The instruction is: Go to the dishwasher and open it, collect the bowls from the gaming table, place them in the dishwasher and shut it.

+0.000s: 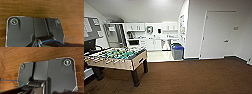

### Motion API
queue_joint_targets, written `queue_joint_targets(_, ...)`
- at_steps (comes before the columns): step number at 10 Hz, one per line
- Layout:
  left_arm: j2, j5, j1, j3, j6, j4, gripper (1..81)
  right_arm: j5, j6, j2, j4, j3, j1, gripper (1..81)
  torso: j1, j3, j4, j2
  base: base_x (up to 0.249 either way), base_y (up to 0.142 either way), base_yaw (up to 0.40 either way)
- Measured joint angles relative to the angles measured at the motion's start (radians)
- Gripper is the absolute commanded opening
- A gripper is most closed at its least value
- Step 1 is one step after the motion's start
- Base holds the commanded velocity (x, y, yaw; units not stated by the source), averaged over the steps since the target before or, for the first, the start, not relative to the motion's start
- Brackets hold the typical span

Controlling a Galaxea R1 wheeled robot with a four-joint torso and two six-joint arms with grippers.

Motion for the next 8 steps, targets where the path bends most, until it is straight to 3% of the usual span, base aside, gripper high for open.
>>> queue_joint_targets(8,-0.002,0.0,0.0,0.0,0.0,0.0,81.1,-0.001,0.0,0.0,0.0,-0.002,-0.003,81.1,0.0,0.0,0.0,0.0,0.164,0.0,0.0)
